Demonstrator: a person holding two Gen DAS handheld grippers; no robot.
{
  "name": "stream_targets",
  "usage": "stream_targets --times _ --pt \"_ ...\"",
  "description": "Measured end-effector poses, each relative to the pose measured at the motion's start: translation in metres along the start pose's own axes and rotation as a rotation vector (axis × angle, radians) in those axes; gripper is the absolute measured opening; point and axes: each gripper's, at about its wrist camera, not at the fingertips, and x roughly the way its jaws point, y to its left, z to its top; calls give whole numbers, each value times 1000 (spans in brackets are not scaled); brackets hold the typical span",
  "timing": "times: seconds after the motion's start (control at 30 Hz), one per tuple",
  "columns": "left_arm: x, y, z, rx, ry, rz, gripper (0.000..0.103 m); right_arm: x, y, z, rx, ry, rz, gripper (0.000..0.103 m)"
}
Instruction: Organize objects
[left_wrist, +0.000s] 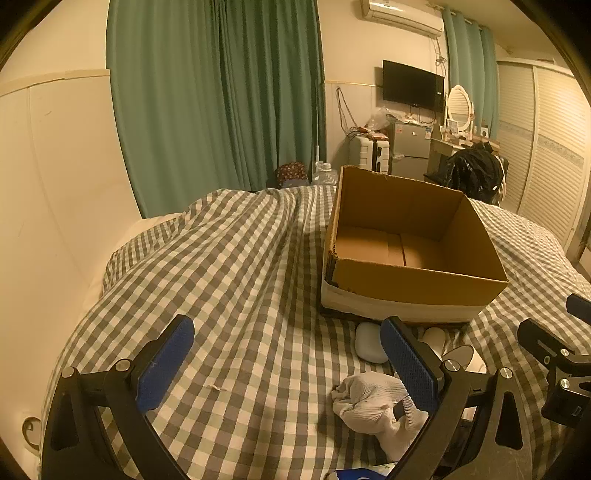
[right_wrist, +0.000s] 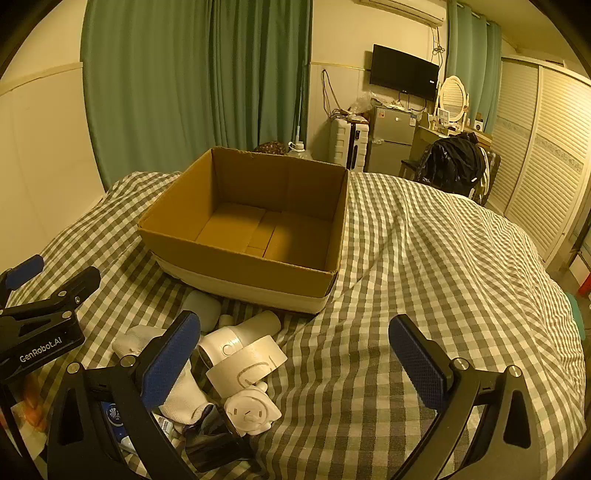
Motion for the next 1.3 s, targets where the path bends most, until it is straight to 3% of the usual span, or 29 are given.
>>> stream_targets --times 0.97,1.3 --pt "-25 15 -3 -48 -10 -1 103 -33 4 1 -16 -52 36 102" --pt "-29 12 -17 -30 23 18 103 -36 6 -7 -50 -24 36 102"
